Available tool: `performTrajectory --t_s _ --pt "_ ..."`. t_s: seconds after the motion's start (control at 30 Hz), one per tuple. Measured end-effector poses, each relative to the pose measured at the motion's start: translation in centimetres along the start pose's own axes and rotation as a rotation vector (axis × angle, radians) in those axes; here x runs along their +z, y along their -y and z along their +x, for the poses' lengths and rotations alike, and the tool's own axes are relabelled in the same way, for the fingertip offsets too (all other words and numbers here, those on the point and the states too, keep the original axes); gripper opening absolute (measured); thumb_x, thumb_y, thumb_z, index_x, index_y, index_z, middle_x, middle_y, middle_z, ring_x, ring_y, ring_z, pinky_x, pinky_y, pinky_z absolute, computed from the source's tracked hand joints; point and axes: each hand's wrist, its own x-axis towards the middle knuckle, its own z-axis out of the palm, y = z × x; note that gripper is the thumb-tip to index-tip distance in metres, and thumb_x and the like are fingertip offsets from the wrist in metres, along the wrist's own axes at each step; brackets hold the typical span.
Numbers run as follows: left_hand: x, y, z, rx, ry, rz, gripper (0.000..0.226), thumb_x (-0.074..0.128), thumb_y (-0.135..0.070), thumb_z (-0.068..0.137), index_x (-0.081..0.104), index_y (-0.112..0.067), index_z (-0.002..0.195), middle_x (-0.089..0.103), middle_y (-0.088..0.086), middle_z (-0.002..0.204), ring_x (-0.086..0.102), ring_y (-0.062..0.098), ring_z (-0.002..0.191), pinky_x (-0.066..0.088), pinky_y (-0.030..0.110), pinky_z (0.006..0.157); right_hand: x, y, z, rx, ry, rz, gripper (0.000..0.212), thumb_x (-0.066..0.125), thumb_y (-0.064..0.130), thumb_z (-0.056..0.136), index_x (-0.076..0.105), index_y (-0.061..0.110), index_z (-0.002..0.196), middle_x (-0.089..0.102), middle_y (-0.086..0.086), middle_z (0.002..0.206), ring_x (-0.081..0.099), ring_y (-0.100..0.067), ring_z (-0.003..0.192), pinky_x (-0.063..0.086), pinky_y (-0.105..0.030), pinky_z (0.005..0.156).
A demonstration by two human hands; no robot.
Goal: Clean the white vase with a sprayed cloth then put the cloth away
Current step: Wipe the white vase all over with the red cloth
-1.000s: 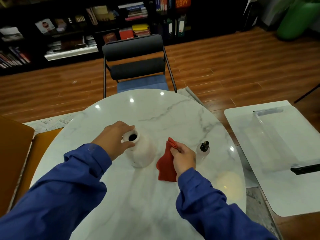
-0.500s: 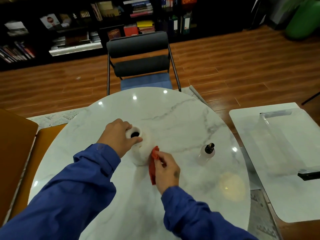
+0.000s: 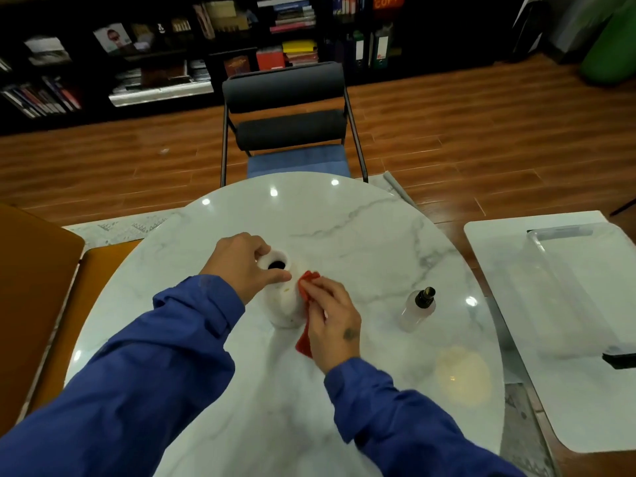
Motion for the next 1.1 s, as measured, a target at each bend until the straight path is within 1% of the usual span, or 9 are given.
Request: performTrajectory --t_s 0.07,0.2,0.3,0.5,0.7,0.77,0.87,0.97,1.1 --pt "0.0 0.0 0.1 -0.001 0.004 0.004 0.057 0.08 -0.045 0.066 0.065 -0.01 0.108 0.065 0.004 0.103 0.052 0.016 0.085 0.039 0.023 0.076 0.2 0.2 2.2 0.008 -0.008 -0.043 0.029 0.056 0.005 0.094 0.072 0.02 0.113 0.06 0.006 0.123 0.053 -0.009 0.117 0.038 -0.003 0.094" --pt "0.2 0.1 0.2 -0.006 -0.005 0.001 0.057 0.081 -0.046 0.064 0.065 -0.01 0.105 0.065 0.005 0.102 0.055 0.017 0.085 0.04 0.023 0.077 0.5 0.6 0.9 -0.21 0.069 -0.239 0.035 0.05 0.007 0.093 0.067 0.02 0.121 0.059 0.006 0.128 0.044 -0.012 0.117 0.029 -0.008 0.105" --pt "0.1 0.1 0.2 -0.008 -0.006 -0.001 0.056 0.081 -0.045 0.063 0.065 -0.01 0.104 0.065 0.005 0.102 0.056 0.018 0.087 0.041 0.024 0.077 0.5 -0.1 -2.1 -0.35 0.109 -0.327 0.036 0.046 0.011 0.09 0.068 0.02 0.118 0.061 0.007 0.127 0.047 -0.013 0.112 0.034 -0.012 0.103" --pt "0.2 0.1 0.2 -0.011 -0.008 -0.004 0.056 0.08 -0.045 0.065 0.064 -0.01 0.106 0.064 0.005 0.103 0.055 0.019 0.088 0.04 0.024 0.077 0.8 1.1 3.1 -0.06 -0.001 -0.108 0.033 0.056 0.0 0.091 0.071 0.018 0.113 0.055 0.027 0.111 0.053 -0.013 0.116 0.038 -0.011 0.102" --pt "0.2 0.1 0.2 -0.016 -0.012 -0.012 0.055 0.081 -0.046 0.064 0.064 -0.011 0.103 0.065 0.004 0.101 0.055 0.018 0.086 0.039 0.024 0.075 -0.2 0.1 -0.5 -0.248 0.077 -0.152 0.038 0.052 0.003 0.09 0.068 0.022 0.12 0.057 0.027 0.125 0.052 -0.014 0.116 0.043 -0.022 0.103" --pt "0.2 0.0 0.2 -0.016 -0.013 -0.016 0.055 0.081 -0.045 0.064 0.064 -0.011 0.103 0.065 0.004 0.101 0.054 0.017 0.086 0.038 0.024 0.075 -0.4 0.5 1.2 -0.109 0.05 -0.047 0.035 0.052 0.006 0.092 0.07 0.023 0.117 0.055 0.034 0.119 0.054 -0.01 0.116 0.043 -0.016 0.102" --pt "0.3 0.0 0.1 -0.022 -0.011 -0.017 0.054 0.081 -0.044 0.065 0.064 -0.012 0.105 0.064 0.003 0.102 0.053 0.016 0.086 0.038 0.024 0.075 -0.8 1.4 5.8 0.108 0.193 0.0 0.037 0.047 0.003 0.094 0.072 0.024 0.111 0.065 0.012 0.119 0.06 -0.01 0.111 0.052 -0.013 0.085" --pt "0.3 0.1 0.1 -0.031 -0.002 -0.042 0.053 0.082 -0.042 0.064 0.064 -0.012 0.104 0.065 0.003 0.101 0.055 0.018 0.088 0.038 0.024 0.075 -1.2 1.6 7.4 0.146 0.289 0.03 0.04 0.044 0.0 0.094 0.073 0.021 0.111 0.069 0.009 0.115 0.06 0.003 0.099 0.049 -0.022 0.098" --pt "0.3 0.3 0.1 -0.035 -0.006 -0.078 0.051 0.083 -0.042 0.062 0.065 -0.011 0.098 0.065 0.003 0.097 0.058 0.02 0.087 0.041 0.025 0.074 -1.5 0.3 3.0 -0.015 0.176 -0.027 0.039 0.052 0.003 0.093 0.069 0.027 0.119 0.062 0.008 0.125 0.054 -0.002 0.117 0.042 -0.023 0.107"
